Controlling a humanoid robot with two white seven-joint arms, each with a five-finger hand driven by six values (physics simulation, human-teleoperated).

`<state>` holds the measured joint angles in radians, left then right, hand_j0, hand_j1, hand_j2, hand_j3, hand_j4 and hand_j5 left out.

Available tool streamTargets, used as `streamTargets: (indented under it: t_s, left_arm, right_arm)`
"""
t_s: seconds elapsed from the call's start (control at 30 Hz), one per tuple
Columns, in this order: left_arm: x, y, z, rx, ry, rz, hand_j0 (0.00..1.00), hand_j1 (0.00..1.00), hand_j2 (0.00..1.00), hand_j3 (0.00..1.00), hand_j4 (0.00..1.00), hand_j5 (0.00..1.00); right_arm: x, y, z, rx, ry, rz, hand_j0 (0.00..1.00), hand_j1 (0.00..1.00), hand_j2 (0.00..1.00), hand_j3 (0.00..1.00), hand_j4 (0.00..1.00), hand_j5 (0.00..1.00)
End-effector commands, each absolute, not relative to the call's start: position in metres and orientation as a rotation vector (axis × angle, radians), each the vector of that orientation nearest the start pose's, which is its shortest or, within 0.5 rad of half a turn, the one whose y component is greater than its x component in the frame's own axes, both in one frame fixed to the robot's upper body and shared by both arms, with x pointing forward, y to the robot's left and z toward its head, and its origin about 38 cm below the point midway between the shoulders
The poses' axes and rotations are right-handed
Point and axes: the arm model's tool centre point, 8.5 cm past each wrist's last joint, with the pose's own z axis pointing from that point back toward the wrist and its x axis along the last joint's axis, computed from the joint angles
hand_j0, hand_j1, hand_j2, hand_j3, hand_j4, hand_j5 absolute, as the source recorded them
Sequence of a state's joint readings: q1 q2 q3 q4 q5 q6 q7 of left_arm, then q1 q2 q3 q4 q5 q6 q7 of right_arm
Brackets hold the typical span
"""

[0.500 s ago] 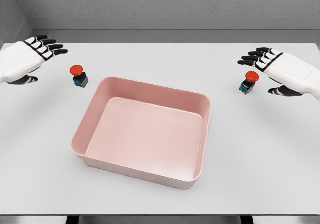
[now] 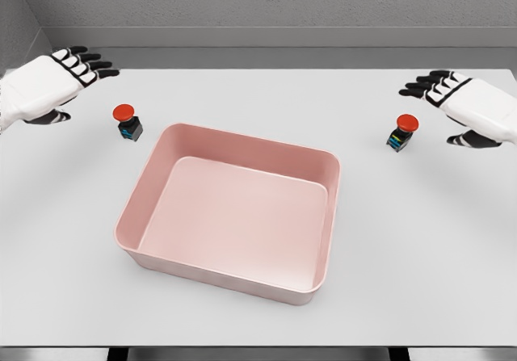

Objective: Put the industrial switch in the basket with both arms

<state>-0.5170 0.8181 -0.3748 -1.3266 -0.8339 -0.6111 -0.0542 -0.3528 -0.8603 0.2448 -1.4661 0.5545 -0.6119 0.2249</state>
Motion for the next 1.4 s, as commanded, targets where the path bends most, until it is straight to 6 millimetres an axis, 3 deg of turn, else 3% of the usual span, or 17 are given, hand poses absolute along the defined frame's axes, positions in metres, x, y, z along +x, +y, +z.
streamTargets:
  t_s: [0.0, 0.3, 0.47, 1.03, 1.17, 1.37]
  left_arm:
    - [0.449, 0.370, 0.209, 0.948, -1.489, -1.936, 1.00, 1.00, 1.00, 1.00, 1.00, 1.00]
    - [0.460, 0.354, 0.200, 0.940, -1.485, -1.959, 1.00, 1.00, 1.00, 1.00, 1.00, 1.00]
    - [0.462, 0.345, 0.192, 0.934, -1.452, -1.998, 1.00, 1.00, 1.00, 1.00, 1.00, 1.00]
    - [0.469, 0.343, 0.162, 0.852, -1.427, -1.935, 1.00, 1.00, 1.00, 1.00, 1.00, 1.00]
    - [0.481, 0.339, 0.161, 0.846, -1.432, -1.898, 1.00, 1.00, 1.00, 1.00, 1.00, 1.00]
    - [0.480, 0.334, 0.155, 0.827, -1.429, -1.914, 1.00, 1.00, 1.00, 1.00, 1.00, 1.00]
  right_arm:
    - [0.412, -0.382, 0.212, -0.726, -1.537, 1.805, 1.00, 1.00, 1.00, 1.00, 1.00, 1.00]
    - [0.442, -0.370, 0.185, -0.683, -1.492, 1.783, 1.00, 1.00, 1.00, 1.00, 1.00, 1.00]
    - [0.446, -0.366, 0.175, -0.659, -1.481, 1.772, 1.00, 1.00, 1.00, 1.00, 1.00, 1.00]
    - [0.462, -0.373, 0.180, -0.646, -1.383, 1.815, 1.00, 1.00, 1.00, 1.00, 1.00, 1.00]
    - [0.462, -0.373, 0.181, -0.645, -1.387, 1.811, 0.87, 0.87, 0.87, 0.87, 0.87, 0.87]
    - [0.464, -0.374, 0.186, -0.652, -1.396, 1.806, 0.79, 0.79, 0.79, 0.79, 0.79, 0.79]
